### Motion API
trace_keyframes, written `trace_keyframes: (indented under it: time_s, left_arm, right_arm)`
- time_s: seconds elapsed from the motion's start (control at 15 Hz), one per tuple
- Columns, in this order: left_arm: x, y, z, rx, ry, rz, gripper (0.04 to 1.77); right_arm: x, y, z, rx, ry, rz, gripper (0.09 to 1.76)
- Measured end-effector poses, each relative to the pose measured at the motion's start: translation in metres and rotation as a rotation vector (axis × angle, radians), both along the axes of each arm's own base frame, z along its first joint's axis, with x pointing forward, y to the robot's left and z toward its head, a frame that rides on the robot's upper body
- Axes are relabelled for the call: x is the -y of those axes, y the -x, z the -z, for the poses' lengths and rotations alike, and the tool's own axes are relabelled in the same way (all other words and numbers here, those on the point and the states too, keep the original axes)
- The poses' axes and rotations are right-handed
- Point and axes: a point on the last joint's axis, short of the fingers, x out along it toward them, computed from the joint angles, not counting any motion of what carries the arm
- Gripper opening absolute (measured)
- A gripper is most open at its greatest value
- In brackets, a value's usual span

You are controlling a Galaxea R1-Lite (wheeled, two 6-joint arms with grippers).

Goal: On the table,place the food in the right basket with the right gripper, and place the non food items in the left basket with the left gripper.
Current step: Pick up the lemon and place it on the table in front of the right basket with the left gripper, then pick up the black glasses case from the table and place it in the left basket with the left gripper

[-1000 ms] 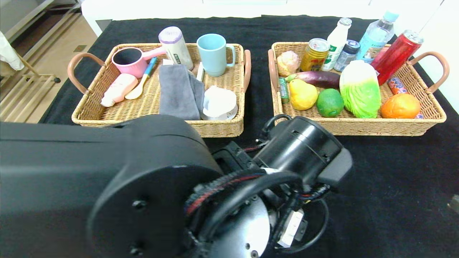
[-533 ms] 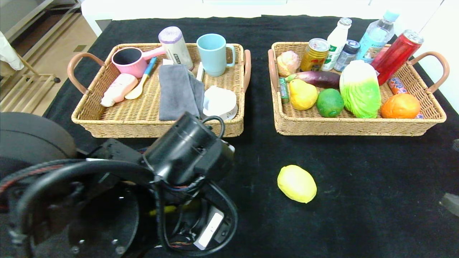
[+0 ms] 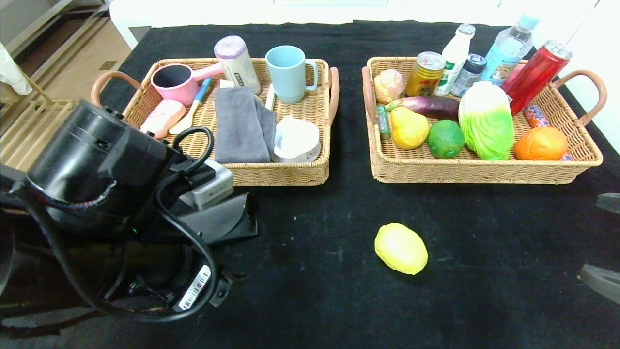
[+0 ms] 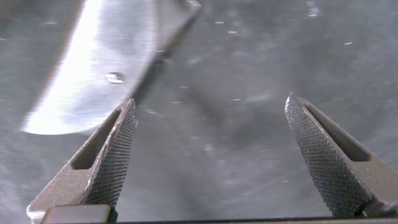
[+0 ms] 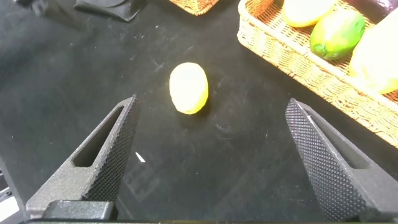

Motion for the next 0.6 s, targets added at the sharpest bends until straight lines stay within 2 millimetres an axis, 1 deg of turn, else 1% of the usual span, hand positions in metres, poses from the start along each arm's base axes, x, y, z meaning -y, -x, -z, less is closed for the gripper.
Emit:
trace_keyframes:
  time_s: [0.2, 0.4, 0.6]
  left_arm:
    - [-0.022, -0.016, -0.007, 0.034, 0.041, -0.001, 1.71]
    - [-0.041, -0.031, -0.005, 0.039, 0.024, -0.017, 1.71]
    - [-0.049, -0.038, -0.006, 0.047, 0.002, -0.028, 1.72]
  right_arm:
    - [0.000, -0.001, 0.000, -0.004, 0.001, -0.001, 1.71]
    - [-0.001, -0.002, 0.001, -0.008, 0.003, -0.002, 1.71]
    - [-0.001, -0.002, 0.002, -0.010, 0.005, -0.003, 1.71]
